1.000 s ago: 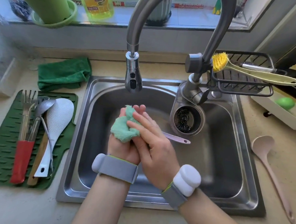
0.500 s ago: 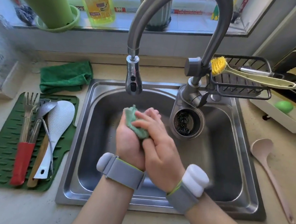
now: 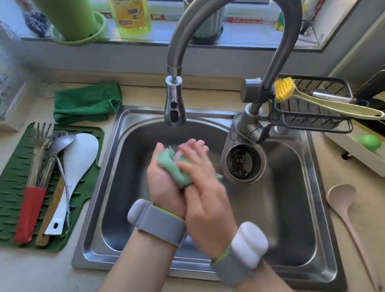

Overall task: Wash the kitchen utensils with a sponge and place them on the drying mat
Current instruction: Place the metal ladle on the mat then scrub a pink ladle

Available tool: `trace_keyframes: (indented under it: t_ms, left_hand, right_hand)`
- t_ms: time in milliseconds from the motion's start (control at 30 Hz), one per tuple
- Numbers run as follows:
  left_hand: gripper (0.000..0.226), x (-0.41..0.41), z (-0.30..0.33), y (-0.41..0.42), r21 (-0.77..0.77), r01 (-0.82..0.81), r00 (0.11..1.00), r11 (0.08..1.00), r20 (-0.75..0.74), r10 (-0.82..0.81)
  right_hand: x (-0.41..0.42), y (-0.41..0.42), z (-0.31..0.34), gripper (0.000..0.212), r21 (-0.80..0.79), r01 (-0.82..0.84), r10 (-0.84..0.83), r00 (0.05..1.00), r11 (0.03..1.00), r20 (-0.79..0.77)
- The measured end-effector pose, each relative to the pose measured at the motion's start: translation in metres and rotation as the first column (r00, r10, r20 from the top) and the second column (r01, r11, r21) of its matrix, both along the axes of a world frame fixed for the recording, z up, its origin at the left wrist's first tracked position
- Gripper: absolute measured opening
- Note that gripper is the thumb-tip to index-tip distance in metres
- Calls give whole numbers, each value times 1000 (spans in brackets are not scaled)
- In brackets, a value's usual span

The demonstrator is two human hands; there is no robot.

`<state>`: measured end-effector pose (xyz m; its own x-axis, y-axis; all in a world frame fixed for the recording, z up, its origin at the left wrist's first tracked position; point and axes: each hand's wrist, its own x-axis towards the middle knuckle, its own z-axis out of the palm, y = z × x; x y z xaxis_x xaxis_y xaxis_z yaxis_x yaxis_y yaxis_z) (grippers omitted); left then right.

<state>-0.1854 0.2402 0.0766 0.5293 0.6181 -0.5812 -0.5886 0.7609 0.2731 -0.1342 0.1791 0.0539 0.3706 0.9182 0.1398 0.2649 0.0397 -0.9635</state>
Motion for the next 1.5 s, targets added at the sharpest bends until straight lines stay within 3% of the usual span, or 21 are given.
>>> trace_keyframes:
  t_ms: [67, 167, 300, 433, 533, 667, 800, 934, 1034, 1234, 1367, 1434, 1500]
  left_hand:
    - [63, -3, -1, 1, -18, -12, 1000, 1000, 12, 12]
    - [73, 0, 2, -9, 26, 36, 997, 999, 65, -38]
    - [70, 1, -5, -4, 44, 6, 998, 999, -55, -3]
    - [67, 5, -9, -10, 72, -49, 998, 996, 42, 46]
    - [74, -5, -12, -5, 51, -88, 992, 995, 93, 83]
    - [50, -12, -8, 1, 88, -179, 984, 980, 23, 178]
    - [14, -17, -7, 3, 135, -201, 978, 970, -32, 207]
    - [13, -30, -14, 5, 109, -189, 982, 976, 26, 187]
    - [15, -33, -17, 6, 144, -167, 986, 975, 20, 166]
    - [16, -30, -15, 12, 192, -126, 992, 973, 49, 118]
    - [16, -39, -17, 14, 242, -137, 989, 961, 89, 119]
    - [19, -41, -18, 16, 242, -133, 986, 961, 130, 104]
    - [25, -39, -21, 16, 242, -122, 986, 962, 144, 89]
  right_hand:
    - [3, -1, -6, 51, -7, -68, 69, 998, 998, 17]
    - [26, 14, -9, 48, -121, 61, -91, 960, 991, -264]
    - [4, 6, -7, 45, -46, -30, 28, 999, 998, -43]
    - [16, 23, -5, 39, -133, 93, -119, 972, 987, -202]
    - [0, 13, -3, 39, -22, 27, -27, 1000, 999, 14]
    - [12, -1, -22, 36, -19, 114, -114, 993, 993, 8]
    - [3, -8, -30, 30, -97, 99, -77, 974, 990, 214]
    - [34, -20, -54, 27, -290, 130, -4, 917, 948, 398]
    - [47, -27, -59, 32, -396, 141, 37, 911, 907, 411]
    - [18, 7, -25, 34, -265, -123, 199, 938, 957, 283]
    - [58, -19, -42, 50, -402, -99, 280, 863, 910, 421]
    - [69, -30, -46, 38, -473, -67, 291, 861, 878, 418]
    - [63, -26, -40, 19, -436, -105, 294, 872, 894, 392]
